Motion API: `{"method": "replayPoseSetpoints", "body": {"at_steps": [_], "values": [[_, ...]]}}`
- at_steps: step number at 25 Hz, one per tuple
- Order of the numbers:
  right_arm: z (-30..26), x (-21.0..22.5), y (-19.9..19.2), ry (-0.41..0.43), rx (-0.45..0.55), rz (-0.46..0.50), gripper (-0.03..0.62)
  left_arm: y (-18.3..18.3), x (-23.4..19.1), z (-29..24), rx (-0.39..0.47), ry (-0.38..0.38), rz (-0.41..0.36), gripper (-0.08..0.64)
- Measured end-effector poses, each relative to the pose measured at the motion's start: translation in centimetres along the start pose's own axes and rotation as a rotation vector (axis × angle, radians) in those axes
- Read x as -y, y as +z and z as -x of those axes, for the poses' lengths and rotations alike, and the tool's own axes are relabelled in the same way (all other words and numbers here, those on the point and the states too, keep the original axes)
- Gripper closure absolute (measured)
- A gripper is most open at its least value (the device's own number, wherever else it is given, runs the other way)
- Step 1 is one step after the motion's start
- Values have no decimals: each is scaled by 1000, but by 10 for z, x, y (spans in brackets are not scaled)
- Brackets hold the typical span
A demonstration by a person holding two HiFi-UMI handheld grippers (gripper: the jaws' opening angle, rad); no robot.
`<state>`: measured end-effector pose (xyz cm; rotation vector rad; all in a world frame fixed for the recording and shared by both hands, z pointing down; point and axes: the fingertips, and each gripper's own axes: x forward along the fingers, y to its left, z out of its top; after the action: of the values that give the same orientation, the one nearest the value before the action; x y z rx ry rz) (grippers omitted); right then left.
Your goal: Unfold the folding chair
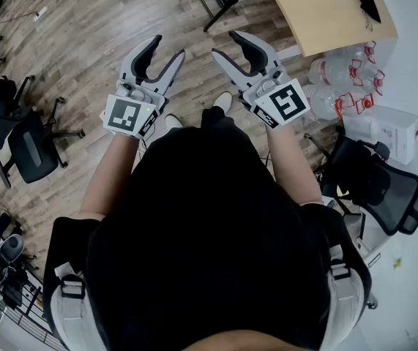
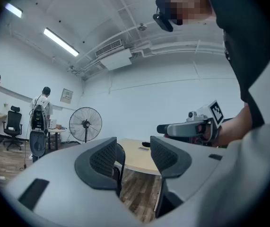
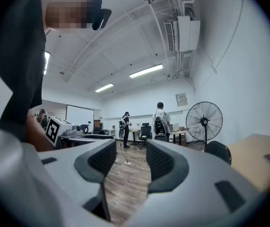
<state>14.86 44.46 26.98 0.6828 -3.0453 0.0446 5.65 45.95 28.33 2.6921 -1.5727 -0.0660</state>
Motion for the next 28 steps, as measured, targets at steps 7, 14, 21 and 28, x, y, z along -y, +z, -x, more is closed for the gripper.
{"method": "replayPoseSetpoints", "body": {"at_steps": [7,14,21,28], "values": [[-19,-53,-6,-29,-12,-41,405,-1,-20,52,-19,-21,11,348],[-28,-75,-9,-95,-1,-77,405,-2,-31,73,-30,-63,15,354],[-29,-63,-7,-133,-23,-54,405,0,-36,62,-10,-83,23,360],[-26,-8,-18,-152,-24,-77,405,-8,-41,11,-28,-89,31,359]]}}
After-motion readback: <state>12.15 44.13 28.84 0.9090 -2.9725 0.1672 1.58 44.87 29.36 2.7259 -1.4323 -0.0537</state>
